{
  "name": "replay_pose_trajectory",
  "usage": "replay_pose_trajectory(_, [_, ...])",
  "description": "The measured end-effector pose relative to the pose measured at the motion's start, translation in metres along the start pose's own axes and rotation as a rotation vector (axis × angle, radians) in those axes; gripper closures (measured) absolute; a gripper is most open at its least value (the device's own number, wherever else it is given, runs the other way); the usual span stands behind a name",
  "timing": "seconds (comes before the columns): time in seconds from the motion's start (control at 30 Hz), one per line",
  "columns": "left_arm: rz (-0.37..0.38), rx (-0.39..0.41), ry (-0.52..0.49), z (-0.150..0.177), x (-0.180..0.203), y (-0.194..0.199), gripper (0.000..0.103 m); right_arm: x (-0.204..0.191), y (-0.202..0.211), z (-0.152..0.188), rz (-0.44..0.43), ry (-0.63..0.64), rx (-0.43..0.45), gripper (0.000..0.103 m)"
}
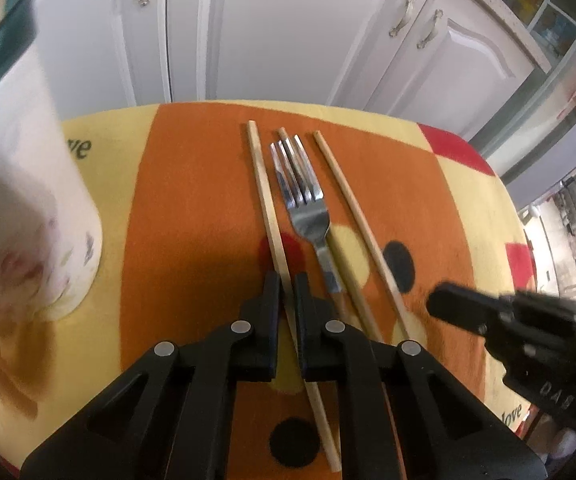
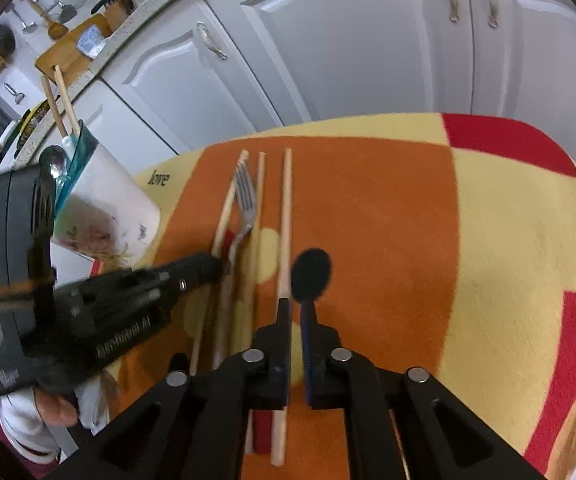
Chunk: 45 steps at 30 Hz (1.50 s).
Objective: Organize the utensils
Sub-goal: 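Grasp a single wooden chopstick with the right tool, then grasp another wooden chopstick with the left tool while the right tool lifts its chopstick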
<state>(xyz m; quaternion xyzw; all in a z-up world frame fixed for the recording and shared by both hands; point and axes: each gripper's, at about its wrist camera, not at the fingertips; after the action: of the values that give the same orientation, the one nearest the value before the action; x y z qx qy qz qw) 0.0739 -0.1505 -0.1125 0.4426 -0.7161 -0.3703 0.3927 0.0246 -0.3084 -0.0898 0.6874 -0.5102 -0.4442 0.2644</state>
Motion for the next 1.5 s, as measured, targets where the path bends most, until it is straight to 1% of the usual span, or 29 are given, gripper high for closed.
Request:
replay_pose_trajectory(0.03, [-0.001, -0.002, 0.002, 0.002, -0.001, 0.001, 0.098, -0.002, -0.003, -0.002, 0.008, 0.005, 0.0, 0.072])
replay_pose_trajectory(0.1, [-0.007, -0.006, 0.005, 0.006, -0.004, 0.005, 0.098, -0.008, -0.014, -0.006, 0.007, 0.028, -0.023, 0.072])
replay_pose_trajectory(0.17, [-0.012, -0.009, 0.006, 0.01, -0.007, 0.008, 0.099, -0.009, -0.024, -0.007, 0.043, 0.053, -0.035, 0.081])
replay_pose_trajectory(0.2, [-0.013, -0.011, 0.006, 0.012, -0.009, 0.01, 0.099, -0.01, -0.024, -0.007, 0.074, 0.069, -0.017, 0.093])
replay_pose_trajectory(0.27, [-0.014, -0.014, 0.006, 0.017, -0.013, 0.013, 0.099, -0.005, -0.022, -0.007, 0.055, 0.039, -0.02, 0.097])
replay_pose_trajectory(0.37, [-0.007, -0.024, 0.006, 0.026, -0.018, 0.019, 0.099, 0.001, -0.008, 0.003, 0.071, 0.032, -0.012, 0.098])
replay_pose_trajectory(0.43, [-0.005, -0.032, -0.004, 0.034, -0.021, 0.025, 0.099, 0.008, 0.008, 0.016, 0.036, 0.003, -0.003, 0.098])
replay_pose_trajectory(0.5, [-0.002, -0.04, -0.011, 0.045, -0.025, 0.032, 0.099, 0.015, 0.023, 0.03, 0.033, -0.019, 0.001, 0.098])
replay_pose_trajectory(0.57, [-0.001, -0.049, -0.017, 0.053, -0.028, 0.037, 0.099, 0.019, 0.033, 0.047, 0.025, -0.042, -0.022, 0.098])
replay_pose_trajectory(0.7, [0.008, -0.075, -0.038, 0.075, -0.031, 0.046, 0.099, 0.022, 0.035, 0.076, 0.034, -0.053, -0.097, 0.098])
replay_pose_trajectory(0.77, [0.013, -0.089, -0.046, 0.081, -0.03, 0.05, 0.099, 0.023, 0.036, 0.08, 0.038, -0.057, -0.091, 0.096])
replay_pose_trajectory(0.87, [0.027, -0.096, -0.047, 0.077, -0.03, 0.051, 0.098, 0.024, 0.037, 0.067, 0.072, -0.047, -0.066, 0.095])
replay_pose_trajectory(0.97, [0.016, -0.066, -0.047, 0.064, -0.03, 0.055, 0.094, 0.022, 0.031, 0.046, 0.082, -0.039, -0.045, 0.094])
replay_pose_trajectory(1.03, [0.012, -0.058, -0.046, 0.052, -0.029, 0.053, 0.082, 0.019, 0.024, 0.033, 0.086, -0.028, -0.039, 0.094])
replay_pose_trajectory(1.13, [-0.009, -0.056, -0.051, 0.035, -0.024, 0.043, 0.079, 0.015, 0.011, 0.018, 0.099, 0.005, -0.052, 0.094])
replay_pose_trajectory(1.23, [-0.055, -0.071, -0.062, 0.022, -0.022, 0.029, 0.079, 0.018, -0.003, 0.011, 0.107, 0.013, -0.082, 0.094])
replay_pose_trajectory(1.33, [-0.07, -0.082, -0.077, 0.015, -0.02, 0.017, 0.079, 0.019, -0.006, 0.005, 0.092, 0.029, -0.072, 0.094])
replay_pose_trajectory(1.4, [-0.085, -0.066, -0.088, 0.011, -0.018, 0.015, 0.079, 0.019, -0.009, 0.001, 0.081, 0.035, -0.067, 0.094])
replay_pose_trajectory(1.43, [-0.091, -0.063, -0.097, 0.01, -0.016, 0.014, 0.081, 0.019, -0.009, 0.0, 0.079, 0.037, -0.063, 0.096])
replay_pose_trajectory(1.47, [-0.093, -0.058, -0.108, 0.009, -0.014, 0.013, 0.086, 0.019, -0.009, -0.001, 0.077, 0.034, -0.059, 0.097])
replay_pose_trajectory(1.5, [-0.092, -0.054, -0.121, 0.008, -0.013, 0.012, 0.096, 0.019, -0.008, -0.001, 0.068, 0.027, -0.054, 0.098])
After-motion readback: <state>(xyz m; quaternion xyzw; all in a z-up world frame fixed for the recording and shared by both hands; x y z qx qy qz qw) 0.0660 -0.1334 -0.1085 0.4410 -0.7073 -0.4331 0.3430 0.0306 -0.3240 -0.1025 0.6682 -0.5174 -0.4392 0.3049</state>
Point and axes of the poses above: each gripper's, at about its wrist camera, not at the fingertips, and y roughly against the way its jaws point, x to its right, z to its underside, and after that the axes turned 3 degrees about y, right-handed
